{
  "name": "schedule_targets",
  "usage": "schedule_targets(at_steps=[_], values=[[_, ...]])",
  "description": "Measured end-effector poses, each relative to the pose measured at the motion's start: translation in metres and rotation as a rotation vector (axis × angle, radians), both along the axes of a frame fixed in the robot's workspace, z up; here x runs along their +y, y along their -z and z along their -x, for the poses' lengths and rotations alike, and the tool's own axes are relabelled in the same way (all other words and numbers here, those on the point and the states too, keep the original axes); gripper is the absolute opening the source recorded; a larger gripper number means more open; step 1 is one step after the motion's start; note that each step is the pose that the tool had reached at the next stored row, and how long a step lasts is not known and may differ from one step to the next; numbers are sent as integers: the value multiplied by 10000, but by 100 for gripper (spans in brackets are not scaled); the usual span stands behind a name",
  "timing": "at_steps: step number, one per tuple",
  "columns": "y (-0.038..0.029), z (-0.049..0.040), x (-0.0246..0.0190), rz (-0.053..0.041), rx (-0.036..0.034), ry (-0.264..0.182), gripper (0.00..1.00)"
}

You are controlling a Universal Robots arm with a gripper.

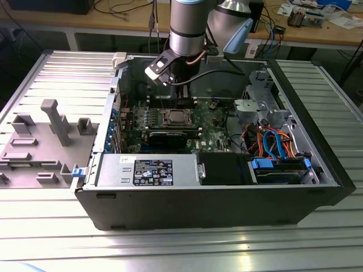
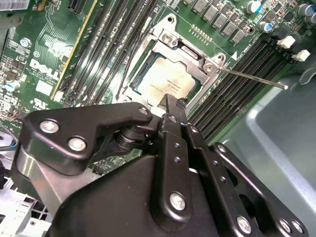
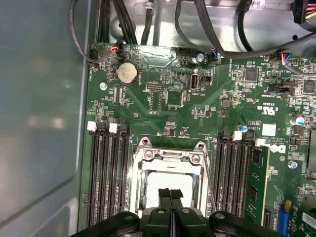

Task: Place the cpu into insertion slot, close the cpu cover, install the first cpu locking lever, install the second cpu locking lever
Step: 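Install the first cpu locking lever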

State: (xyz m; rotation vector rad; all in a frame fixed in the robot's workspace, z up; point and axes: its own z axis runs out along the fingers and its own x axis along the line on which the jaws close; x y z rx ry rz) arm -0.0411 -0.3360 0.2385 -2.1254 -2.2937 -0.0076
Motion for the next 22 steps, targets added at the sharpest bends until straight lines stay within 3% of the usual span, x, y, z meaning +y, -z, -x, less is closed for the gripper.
schedule_targets(at_steps=[12, 16, 18, 20, 22], values=[[-99, 0, 0, -1, -8, 0, 11], [-197, 0, 0, 0, -14, 0, 11], [-212, 4, 0, 0, -32, 2, 11], [-214, 20, 1, -2, -98, 14, 11], [-214, 22, 0, 0, -101, 64, 11]])
